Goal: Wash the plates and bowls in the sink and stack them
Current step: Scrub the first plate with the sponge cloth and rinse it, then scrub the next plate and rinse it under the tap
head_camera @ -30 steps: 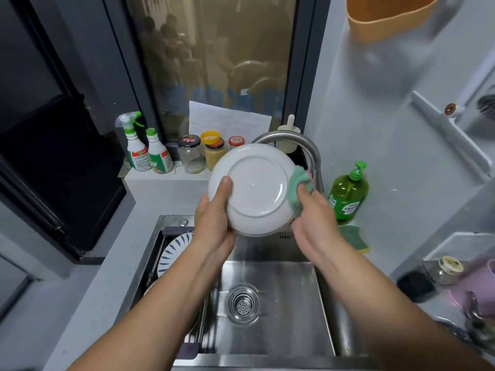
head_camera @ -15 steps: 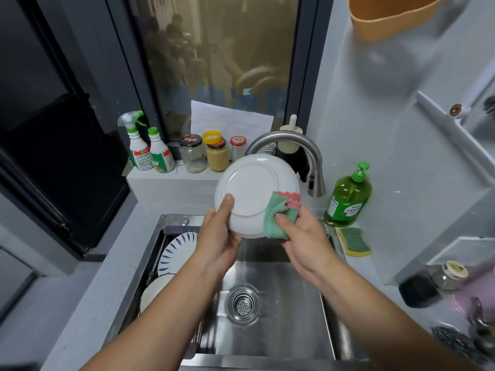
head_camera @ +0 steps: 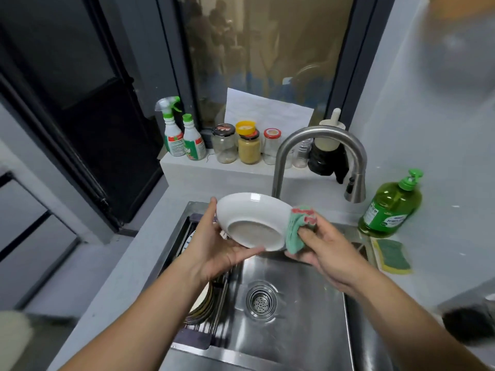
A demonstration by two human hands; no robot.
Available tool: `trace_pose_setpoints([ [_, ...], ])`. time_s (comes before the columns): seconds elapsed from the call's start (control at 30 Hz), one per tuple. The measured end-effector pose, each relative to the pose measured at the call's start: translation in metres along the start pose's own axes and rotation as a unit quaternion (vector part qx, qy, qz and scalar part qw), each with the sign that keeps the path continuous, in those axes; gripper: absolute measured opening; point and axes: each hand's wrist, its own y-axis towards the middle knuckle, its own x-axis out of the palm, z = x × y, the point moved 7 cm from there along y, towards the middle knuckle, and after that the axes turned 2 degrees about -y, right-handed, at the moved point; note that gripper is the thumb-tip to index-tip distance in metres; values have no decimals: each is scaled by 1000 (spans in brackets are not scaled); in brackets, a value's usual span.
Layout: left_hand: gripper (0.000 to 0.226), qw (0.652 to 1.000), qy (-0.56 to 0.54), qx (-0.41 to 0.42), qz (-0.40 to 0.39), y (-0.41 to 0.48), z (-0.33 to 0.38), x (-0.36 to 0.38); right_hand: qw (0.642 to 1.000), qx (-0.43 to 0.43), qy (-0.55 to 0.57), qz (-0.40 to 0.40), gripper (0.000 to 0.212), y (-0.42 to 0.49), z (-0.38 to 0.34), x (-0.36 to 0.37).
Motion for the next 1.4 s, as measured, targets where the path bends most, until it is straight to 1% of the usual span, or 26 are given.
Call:
trace_pose_setpoints([
  [0.07,60,999,-17,34,-31,3,13,-12,995,19,100,19,35,10,13,17],
  [0.13,38,995,-7,71,-74,5,33,-23,981,43,185,38,33,24,27,35],
  [0.2,21,990,7,82,-117,7,53,-31,969,63,232,57,33,36,40,51],
  [0.27,23,986,40,86,-137,15,71,-45,959,82,257,90,31,50,57,62],
  [0.3,28,985,63,86,-132,19,78,-53,956,87,259,110,29,57,64,66],
  [0.4,67,981,154,95,-67,41,102,-81,948,108,243,172,30,83,81,80],
  [0.43,67,975,190,99,-51,51,109,-90,947,110,233,192,30,95,88,82],
  [0.47,52,969,220,110,-37,59,116,-95,957,93,178,212,32,103,90,80],
  [0.5,32,962,242,123,-21,68,124,-100,962,95,120,225,38,115,94,77],
  [0.53,19,953,271,133,-5,77,132,-106,965,104,65,233,47,130,97,77],
  [0.57,18,939,314,138,8,88,140,-111,960,122,-2,253,54,142,103,75],
  [0.6,25,921,366,137,15,101,146,-117,953,140,-47,265,55,152,105,81],
  [0.63,33,896,419,142,24,111,151,-120,952,152,-82,254,52,164,107,83],
  [0.7,40,864,481,147,33,134,159,-125,950,153,-59,265,43,184,127,70],
  [0.77,36,856,491,156,36,151,165,-129,948,133,-72,281,33,194,131,75],
  [0.8,34,855,492,160,36,163,169,-131,938,153,-39,308,27,207,142,73],
  [0.83,33,854,492,164,35,173,172,-133,932,161,-12,325,29,222,160,61],
  [0.87,32,855,491,164,35,185,175,-137,932,167,-17,320,38,242,183,42],
  [0.9,32,856,489,161,39,197,177,-140,936,159,-51,311,45,255,194,32],
  [0.93,32,858,486,161,47,205,179,-141,935,158,-70,309,45,262,198,27],
  [0.97,34,860,482,159,55,214,180,-143,933,159,-63,317,38,270,202,22],
  [1.03,37,860,483,154,64,231,180,-144,927,156,-55,337,28,267,179,39],
  [1.1,37,856,490,152,68,243,179,-143,922,140,-86,349,32,268,163,44],
  [1.2,32,849,503,152,56,258,176,-141,921,136,-96,353,31,271,167,39],
  [1.3,29,829,534,160,57,271,174,-143,913,140,-50,379,27,276,185,28],
  [1.4,29,847,512,134,57,281,166,-151,917,130,-21,376,18,278,192,23],
])
